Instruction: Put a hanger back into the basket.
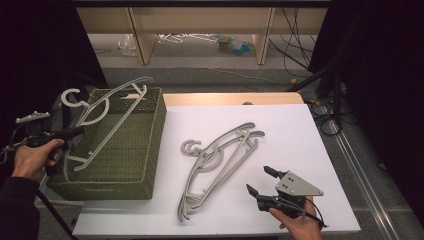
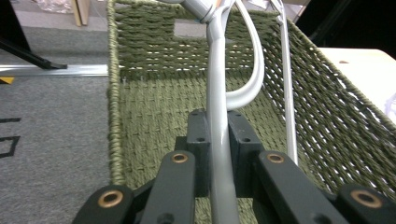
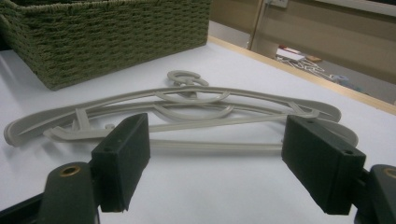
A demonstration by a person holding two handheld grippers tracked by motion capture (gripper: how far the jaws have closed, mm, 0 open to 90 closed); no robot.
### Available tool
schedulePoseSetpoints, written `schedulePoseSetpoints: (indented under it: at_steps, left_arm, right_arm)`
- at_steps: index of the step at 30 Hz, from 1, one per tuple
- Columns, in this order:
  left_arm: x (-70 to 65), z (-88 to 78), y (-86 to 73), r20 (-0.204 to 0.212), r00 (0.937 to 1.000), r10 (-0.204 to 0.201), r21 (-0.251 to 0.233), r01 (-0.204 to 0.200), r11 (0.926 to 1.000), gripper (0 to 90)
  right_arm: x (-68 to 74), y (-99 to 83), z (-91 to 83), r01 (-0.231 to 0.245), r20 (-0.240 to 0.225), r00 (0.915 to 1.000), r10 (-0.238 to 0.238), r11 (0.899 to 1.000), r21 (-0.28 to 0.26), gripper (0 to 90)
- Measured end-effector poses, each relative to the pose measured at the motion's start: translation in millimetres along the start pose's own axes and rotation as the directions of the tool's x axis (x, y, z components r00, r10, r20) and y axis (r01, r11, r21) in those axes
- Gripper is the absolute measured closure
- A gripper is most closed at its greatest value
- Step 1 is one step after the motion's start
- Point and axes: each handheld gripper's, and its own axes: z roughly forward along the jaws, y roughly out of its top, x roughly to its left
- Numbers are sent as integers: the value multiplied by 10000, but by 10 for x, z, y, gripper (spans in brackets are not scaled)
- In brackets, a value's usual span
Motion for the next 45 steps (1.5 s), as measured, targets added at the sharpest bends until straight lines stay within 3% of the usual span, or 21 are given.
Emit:
schedulePoseSetpoints:
  at_steps: [6, 10, 20, 24, 28, 35, 38, 40, 41, 42, 43, 45]
  left_arm:
    - [-35, 64, -28, -330, 9976, 601, 358, -589, 9976, 811]
    - [-47, 82, -34, -440, 9966, 690, 356, -675, 9971, 810]
    - [-62, 21, -14, -188, 9926, 1203, 262, -1198, 9925, 810]
    - [-51, 37, -28, -126, 9928, 1189, 336, -1184, 9924, 810]
    - [-61, 43, -52, 0, 9874, 1581, 600, -1579, 9856, 810]
    - [-68, 71, -56, -51, 9876, 1572, 857, -1561, 9840, 809]
    - [-76, 95, -52, -188, 9840, 1774, 1187, -1740, 9776, 807]
    - [-103, 136, -51, -313, 9779, 2068, 1505, -2000, 9682, 806]
    - [-126, 168, -42, -261, 9685, 2477, 1896, -2385, 9525, 804]
    - [-126, 168, -42, -261, 9685, 2477, 1896, -2385, 9525, 803]
    - [-134, 184, -37, -187, 9646, 2630, 2096, -2534, 9444, 803]
    - [-169, 246, -65, -322, 9718, 2335, 1821, -2240, 9574, 772]
  right_arm:
    - [3, 2, -1, -24, -82, 10000, 24, 10000, 58, 243]
    - [0, 2, 1, 25, -26, 10000, -24, 10000, 16, 244]
    - [3, 2, 0, -37, -71, 10000, 37, 9999, 100, 244]
    - [6, 2, 6, 1, -60, 10000, -1, 10000, 86, 243]
    - [-1, 1, 2, -14, -87, 10000, 15, 9999, 105, 243]
    - [4, 2, 11, 2, -27, 10000, -2, 10000, 45, 244]
    - [3, 4, 8, 4, -107, 9999, -2, 9999, 132, 243]
    - [1, 3, 13, 7, -83, 10000, -6, 10000, 84, 243]
    - [0, 2, 14, 16, -87, 10000, -15, 10000, 90, 244]
    - [0, 2, 14, 16, -87, 10000, -15, 10000, 90, 244]
    - [1, 4, 8, 11, -112, 9999, -9, 9999, 129, 243]
    - [5, 2, 10, -24, -63, 10000, 25, 10000, 45, 243]
